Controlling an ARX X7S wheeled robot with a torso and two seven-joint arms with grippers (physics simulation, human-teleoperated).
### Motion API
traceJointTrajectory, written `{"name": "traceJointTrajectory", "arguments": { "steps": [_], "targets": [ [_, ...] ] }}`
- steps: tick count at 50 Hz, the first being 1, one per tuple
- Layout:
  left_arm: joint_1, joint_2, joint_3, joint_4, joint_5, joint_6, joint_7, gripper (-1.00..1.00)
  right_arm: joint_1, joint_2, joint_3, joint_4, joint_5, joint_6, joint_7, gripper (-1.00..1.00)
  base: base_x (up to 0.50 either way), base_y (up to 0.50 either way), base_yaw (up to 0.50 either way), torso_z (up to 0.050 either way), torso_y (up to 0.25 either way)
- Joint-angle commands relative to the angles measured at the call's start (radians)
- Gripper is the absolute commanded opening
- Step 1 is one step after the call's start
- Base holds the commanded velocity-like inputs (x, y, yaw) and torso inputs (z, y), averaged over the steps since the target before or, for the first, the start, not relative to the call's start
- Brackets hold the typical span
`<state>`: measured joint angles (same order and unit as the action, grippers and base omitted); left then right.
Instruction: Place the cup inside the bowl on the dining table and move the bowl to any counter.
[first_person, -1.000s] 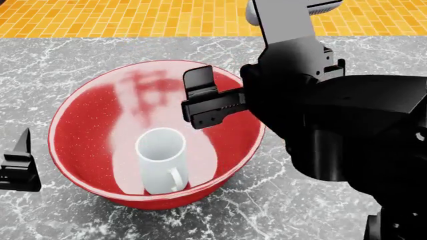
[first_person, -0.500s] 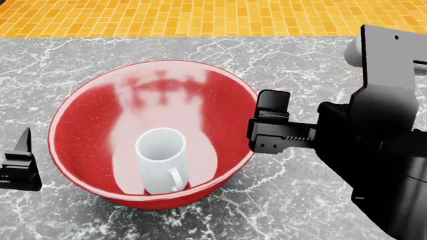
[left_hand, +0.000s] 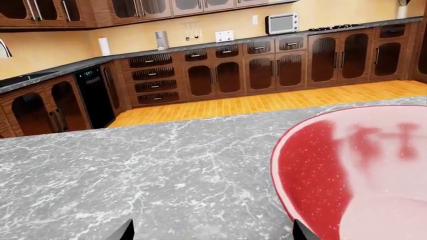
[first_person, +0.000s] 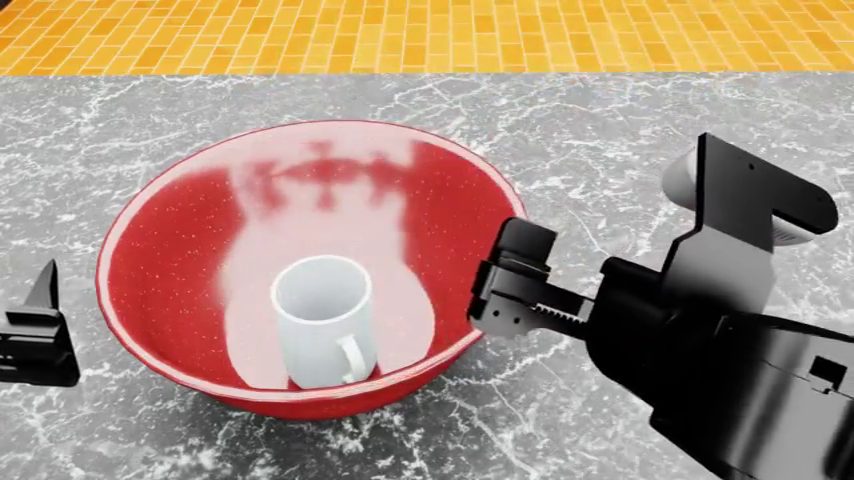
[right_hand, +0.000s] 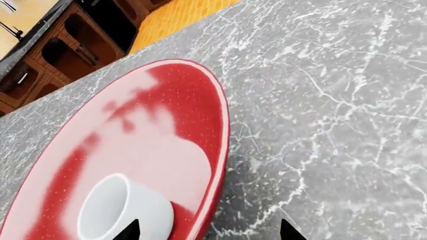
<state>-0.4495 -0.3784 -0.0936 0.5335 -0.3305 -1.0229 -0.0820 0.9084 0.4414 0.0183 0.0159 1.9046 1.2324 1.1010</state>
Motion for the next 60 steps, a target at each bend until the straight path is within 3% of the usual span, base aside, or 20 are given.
{"name": "traceJointTrajectory", "arguments": {
  "steps": [1,26,60],
  "targets": [
    [0.002,0.007,0.009,-0.001,0.012,0.009,0.007,1.0,-0.013,-0.035,-0.008,0.055,-0.079,-0.019,-0.072,1.0,0.0,0.0,0.0,0.0,0.0],
    [0.008,0.014,0.018,-0.005,0.013,0.017,-0.01,1.0,0.079,-0.072,-0.11,0.256,-0.297,-0.07,-0.318,1.0,0.0,0.0,0.0,0.0,0.0],
    [0.025,0.0,-0.002,-0.016,-0.003,0.034,-0.006,1.0,0.099,-0.098,-0.195,0.389,-0.401,-0.116,-0.467,1.0,0.0,0.0,0.0,0.0,0.0]
  ]
}}
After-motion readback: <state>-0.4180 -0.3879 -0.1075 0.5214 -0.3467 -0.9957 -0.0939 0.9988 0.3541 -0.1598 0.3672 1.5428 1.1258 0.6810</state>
